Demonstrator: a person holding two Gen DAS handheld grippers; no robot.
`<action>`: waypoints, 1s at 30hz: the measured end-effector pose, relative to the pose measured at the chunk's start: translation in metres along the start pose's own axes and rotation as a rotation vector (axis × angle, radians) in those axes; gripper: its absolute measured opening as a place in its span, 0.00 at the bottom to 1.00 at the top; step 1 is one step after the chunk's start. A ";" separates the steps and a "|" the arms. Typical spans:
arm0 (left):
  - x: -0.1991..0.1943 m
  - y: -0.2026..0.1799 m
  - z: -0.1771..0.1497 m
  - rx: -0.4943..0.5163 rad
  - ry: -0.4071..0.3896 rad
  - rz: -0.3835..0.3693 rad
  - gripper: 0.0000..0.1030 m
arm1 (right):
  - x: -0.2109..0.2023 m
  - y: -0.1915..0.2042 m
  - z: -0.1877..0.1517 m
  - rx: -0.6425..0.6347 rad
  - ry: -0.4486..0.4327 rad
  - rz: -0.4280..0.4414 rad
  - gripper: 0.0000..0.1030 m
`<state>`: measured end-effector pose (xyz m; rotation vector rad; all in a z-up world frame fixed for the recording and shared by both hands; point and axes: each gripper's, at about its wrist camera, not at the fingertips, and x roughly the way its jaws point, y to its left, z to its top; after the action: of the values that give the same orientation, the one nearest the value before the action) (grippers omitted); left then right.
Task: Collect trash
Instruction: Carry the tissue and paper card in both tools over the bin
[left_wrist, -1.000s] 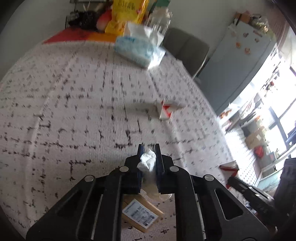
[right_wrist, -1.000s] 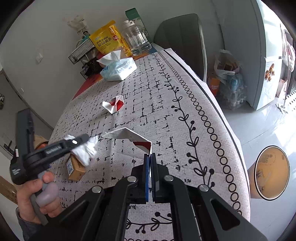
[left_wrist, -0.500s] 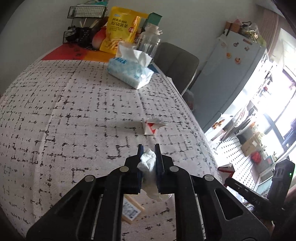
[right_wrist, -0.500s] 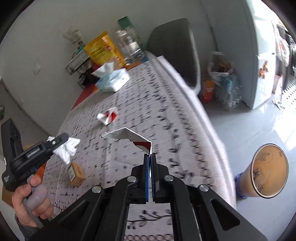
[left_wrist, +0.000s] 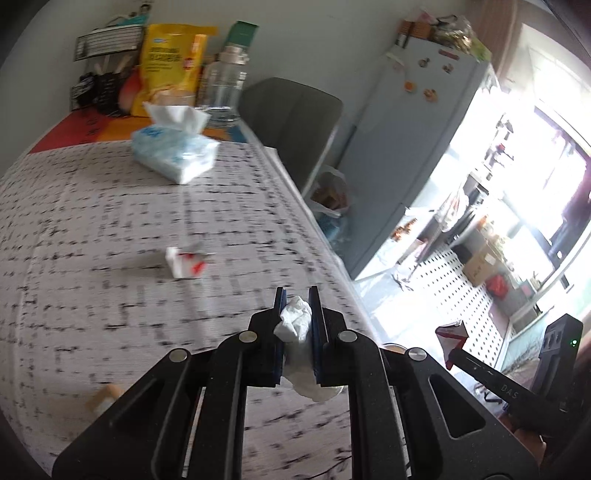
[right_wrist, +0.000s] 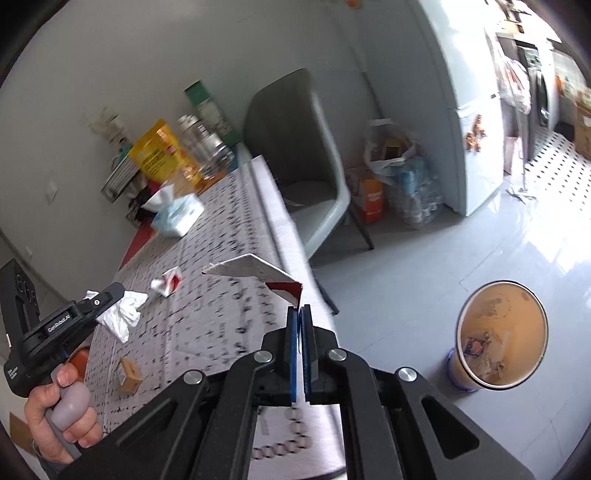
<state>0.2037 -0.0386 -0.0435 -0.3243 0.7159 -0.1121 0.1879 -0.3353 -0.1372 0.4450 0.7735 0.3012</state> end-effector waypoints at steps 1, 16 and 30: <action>0.005 -0.009 0.000 0.011 0.005 -0.007 0.12 | -0.003 -0.008 0.001 0.013 -0.006 -0.006 0.03; 0.067 -0.117 -0.003 0.141 0.073 -0.061 0.12 | -0.018 -0.129 0.007 0.193 -0.055 -0.089 0.03; 0.149 -0.203 -0.022 0.226 0.198 -0.122 0.12 | -0.005 -0.235 0.001 0.336 -0.051 -0.171 0.06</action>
<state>0.3029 -0.2670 -0.0860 -0.1409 0.8705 -0.3417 0.2081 -0.5407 -0.2487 0.6950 0.8091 -0.0021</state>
